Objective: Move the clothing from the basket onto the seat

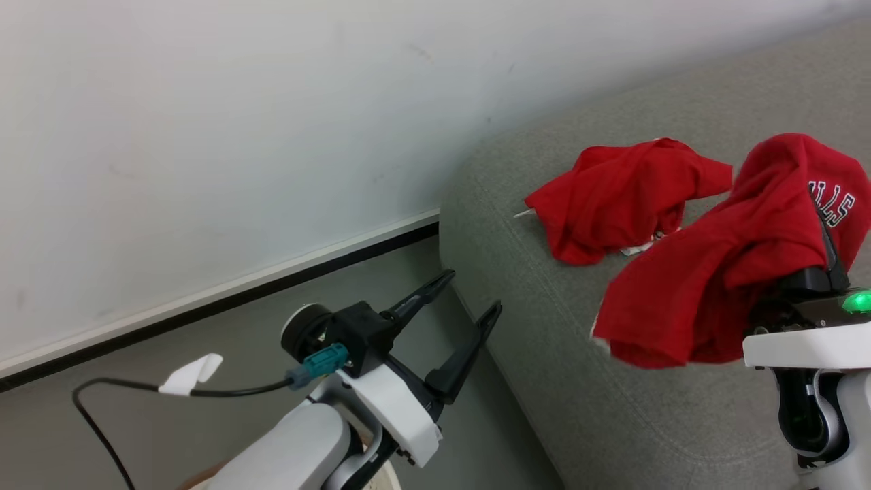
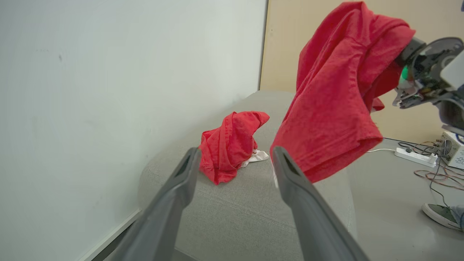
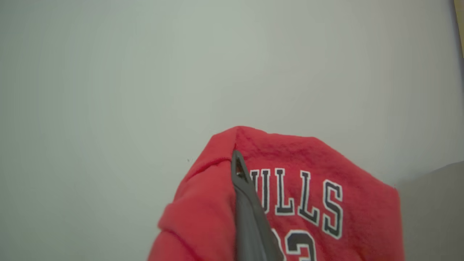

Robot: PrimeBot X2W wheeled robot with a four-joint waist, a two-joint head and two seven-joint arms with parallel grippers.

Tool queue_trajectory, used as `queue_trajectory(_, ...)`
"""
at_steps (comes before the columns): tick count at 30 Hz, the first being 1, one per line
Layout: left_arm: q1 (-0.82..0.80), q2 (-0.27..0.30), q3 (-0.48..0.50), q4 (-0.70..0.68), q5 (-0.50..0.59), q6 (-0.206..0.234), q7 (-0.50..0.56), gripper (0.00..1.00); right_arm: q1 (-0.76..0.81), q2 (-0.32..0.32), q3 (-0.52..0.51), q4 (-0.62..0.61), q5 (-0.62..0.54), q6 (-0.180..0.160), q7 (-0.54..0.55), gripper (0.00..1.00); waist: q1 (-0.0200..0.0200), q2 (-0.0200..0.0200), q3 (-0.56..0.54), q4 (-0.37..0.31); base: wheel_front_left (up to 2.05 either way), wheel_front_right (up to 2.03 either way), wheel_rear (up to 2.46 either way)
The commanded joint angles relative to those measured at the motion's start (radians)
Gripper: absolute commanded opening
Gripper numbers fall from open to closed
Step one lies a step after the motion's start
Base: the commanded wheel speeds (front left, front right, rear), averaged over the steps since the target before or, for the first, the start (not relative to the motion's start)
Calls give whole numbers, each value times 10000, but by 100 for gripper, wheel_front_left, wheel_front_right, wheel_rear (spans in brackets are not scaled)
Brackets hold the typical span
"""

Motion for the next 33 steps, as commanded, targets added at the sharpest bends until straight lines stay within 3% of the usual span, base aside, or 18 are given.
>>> queue_trajectory(1, -82, 84, -5, 22, -4, -20, 23, 100, 171, 28, -124, -137, -119, -23, 13, 0, -1, -1, 199, -311, 0, 0, 0)
queue_trajectory(8, -303, 202, -107, -35, 258, 6, -13, 100, 429, 195, -360, -495, -215, -23, 13, 0, -1, -1, 498, -590, 0, 0, 0)
queue_trajectory(18, -607, 429, -118, -111, 740, 264, -146, 100, -174, 147, -770, -490, -372, -23, 13, 0, -1, -1, 1235, -465, 0, 0, 0)
queue_trajectory(33, -1792, 996, 12, -869, 1017, -48, 144, 100, -3183, -704, -1742, 1776, -634, -23, 119, 0, -1, -1, 4118, 497, 0, 0, 0)
